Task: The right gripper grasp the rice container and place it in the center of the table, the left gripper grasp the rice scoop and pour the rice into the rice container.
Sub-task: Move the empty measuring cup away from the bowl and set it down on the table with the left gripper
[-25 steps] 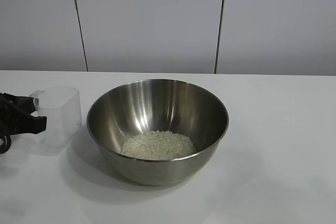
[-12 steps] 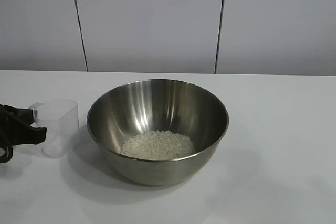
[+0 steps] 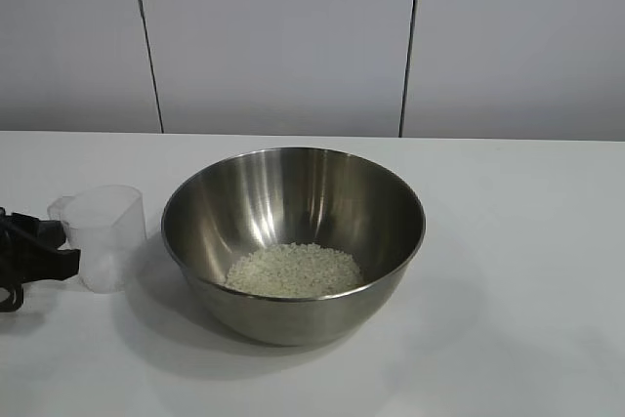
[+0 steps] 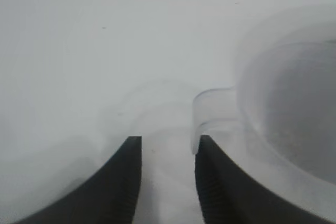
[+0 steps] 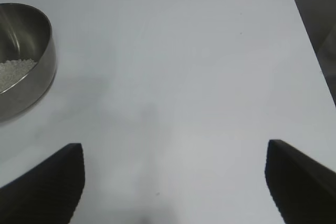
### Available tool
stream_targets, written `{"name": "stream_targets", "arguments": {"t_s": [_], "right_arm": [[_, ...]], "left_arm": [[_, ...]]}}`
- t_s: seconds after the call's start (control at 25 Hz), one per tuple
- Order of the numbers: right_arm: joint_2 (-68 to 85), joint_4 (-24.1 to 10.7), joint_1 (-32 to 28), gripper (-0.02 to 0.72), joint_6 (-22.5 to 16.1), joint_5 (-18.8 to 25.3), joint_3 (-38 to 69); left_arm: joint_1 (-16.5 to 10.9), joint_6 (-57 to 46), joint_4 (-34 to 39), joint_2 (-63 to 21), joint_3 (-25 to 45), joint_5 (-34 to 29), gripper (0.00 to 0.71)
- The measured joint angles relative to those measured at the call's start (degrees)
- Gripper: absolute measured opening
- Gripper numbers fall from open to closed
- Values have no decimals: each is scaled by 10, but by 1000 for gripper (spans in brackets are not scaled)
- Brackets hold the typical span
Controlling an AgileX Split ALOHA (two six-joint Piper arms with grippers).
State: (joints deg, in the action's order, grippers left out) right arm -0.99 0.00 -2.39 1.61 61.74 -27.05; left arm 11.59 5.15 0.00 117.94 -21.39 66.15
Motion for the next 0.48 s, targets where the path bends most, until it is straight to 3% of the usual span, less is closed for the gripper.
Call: {"name": "stream_targets", "arguments": {"t_s": [0.08, 0.28, 0.48], "right_arm": [[0, 0, 0, 639, 0, 0, 0], [0, 0, 0, 639, 0, 0, 0], [0, 0, 0, 639, 0, 0, 0]], "left_arm": [[0, 0, 3, 0, 8, 0, 391], [0, 0, 8, -3, 37, 0, 418], [0, -14, 11, -88, 73, -2, 430]]}}
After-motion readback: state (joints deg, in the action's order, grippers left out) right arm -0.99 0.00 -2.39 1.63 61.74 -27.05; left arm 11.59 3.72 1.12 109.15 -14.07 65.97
